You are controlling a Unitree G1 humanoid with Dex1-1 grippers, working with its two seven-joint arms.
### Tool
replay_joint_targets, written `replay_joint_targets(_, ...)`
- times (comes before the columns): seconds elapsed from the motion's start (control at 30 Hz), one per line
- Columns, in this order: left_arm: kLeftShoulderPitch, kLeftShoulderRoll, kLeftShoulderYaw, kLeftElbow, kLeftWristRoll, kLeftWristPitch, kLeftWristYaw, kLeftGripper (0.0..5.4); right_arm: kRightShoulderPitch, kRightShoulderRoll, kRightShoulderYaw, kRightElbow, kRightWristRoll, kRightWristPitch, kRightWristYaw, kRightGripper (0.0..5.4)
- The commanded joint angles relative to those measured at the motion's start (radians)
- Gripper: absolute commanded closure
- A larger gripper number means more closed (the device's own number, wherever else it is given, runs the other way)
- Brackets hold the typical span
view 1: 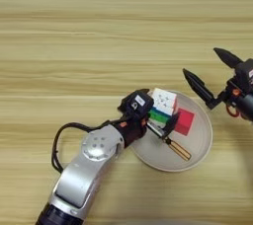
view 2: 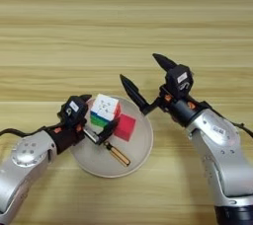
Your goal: Move the objects on the table
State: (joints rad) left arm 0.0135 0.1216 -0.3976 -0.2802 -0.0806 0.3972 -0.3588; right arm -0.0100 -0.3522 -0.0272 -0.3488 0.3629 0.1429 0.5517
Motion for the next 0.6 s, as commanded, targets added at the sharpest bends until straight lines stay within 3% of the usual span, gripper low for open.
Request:
replay_joint_targets(0.03, -0.004, -0.011, -0.004, 0.032, 0.005, 0.0, 0.005, 0.0, 0.001, 0.002, 0.002, -0.002, -0.01, -0.004, -0.007, 0.02)
replay_joint_targets(0.6, -0.019, -0.034, 0.007, 0.149, 0.028, -0.057, 0.021, 0.0, 0.009, 0.009, 0.0, -0.008, -0.011, -0.006, -0.01, 0.02)
